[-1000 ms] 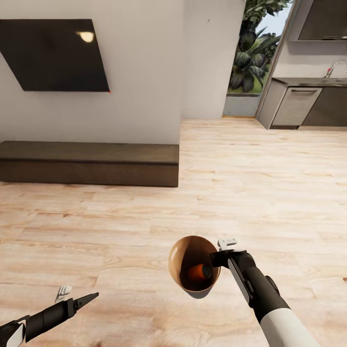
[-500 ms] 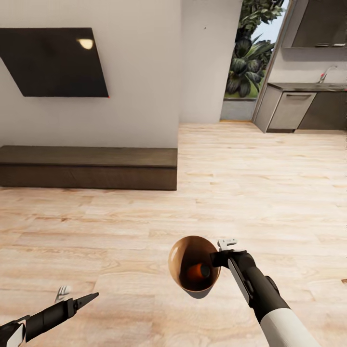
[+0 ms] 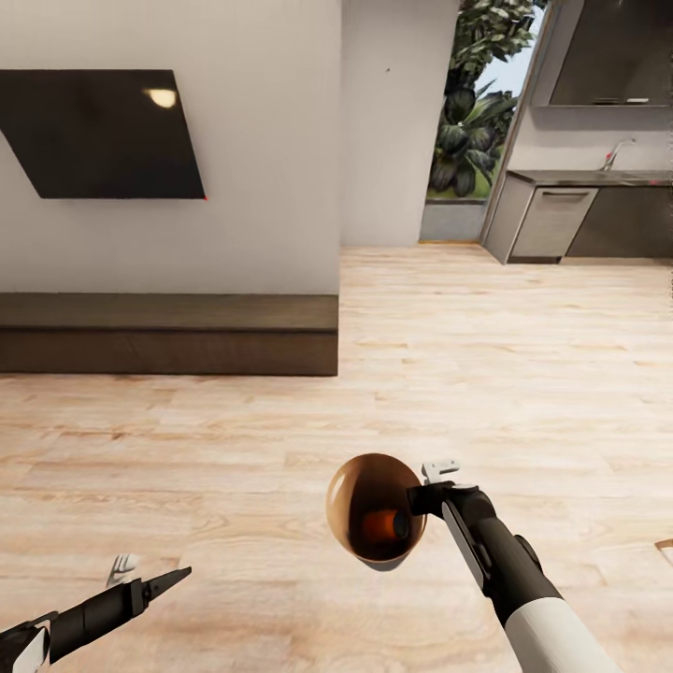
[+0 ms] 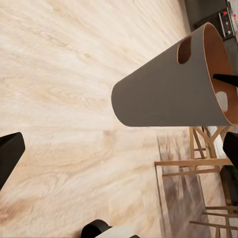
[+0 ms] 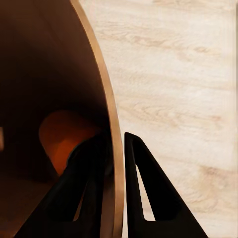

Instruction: Put the three can of soda from the living room inside the tash can in the kitchen.

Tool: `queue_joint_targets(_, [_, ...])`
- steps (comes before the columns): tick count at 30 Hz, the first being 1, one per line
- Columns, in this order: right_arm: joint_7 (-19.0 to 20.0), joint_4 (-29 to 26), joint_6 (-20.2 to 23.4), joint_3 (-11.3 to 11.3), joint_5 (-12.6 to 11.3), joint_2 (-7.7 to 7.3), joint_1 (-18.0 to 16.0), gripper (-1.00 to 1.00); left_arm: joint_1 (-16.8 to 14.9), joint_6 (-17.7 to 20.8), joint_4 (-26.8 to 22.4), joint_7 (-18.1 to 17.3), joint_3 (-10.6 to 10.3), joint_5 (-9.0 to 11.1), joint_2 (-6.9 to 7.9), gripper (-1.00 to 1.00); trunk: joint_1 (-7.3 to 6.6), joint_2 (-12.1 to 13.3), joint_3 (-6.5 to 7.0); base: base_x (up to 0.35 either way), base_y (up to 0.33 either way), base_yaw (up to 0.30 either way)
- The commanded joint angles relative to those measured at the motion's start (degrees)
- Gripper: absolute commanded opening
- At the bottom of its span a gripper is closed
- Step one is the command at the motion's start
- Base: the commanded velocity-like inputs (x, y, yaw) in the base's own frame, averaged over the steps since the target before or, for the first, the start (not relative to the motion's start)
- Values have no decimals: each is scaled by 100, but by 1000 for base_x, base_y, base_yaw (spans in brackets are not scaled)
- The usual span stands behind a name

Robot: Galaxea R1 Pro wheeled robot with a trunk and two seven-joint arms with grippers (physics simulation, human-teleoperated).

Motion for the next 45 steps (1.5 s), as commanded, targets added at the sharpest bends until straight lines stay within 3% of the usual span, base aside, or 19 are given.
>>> queue_joint_targets(1, [32,-1,-8,1,-67,1,-1,-100,0,0,0,0,0,0,0,100,0,0,10,0,0,-36])
queue_joint_targets(27, [32,16,-43,6,-64,1,-1,-100,0,0,0,-1,0,0,0,100,0,0,255,6,4,-4])
queue_joint_targets(37, [32,16,-43,12,-64,1,-1,-100,0,8,0,-2,0,-1,0,100,0,0,270,229,186,18])
queue_joint_targets(45, [31,17,-43,15,-64,1,-1,-100,0,6,0,-8,0,0,0,100,0,0,270,154,275,239])
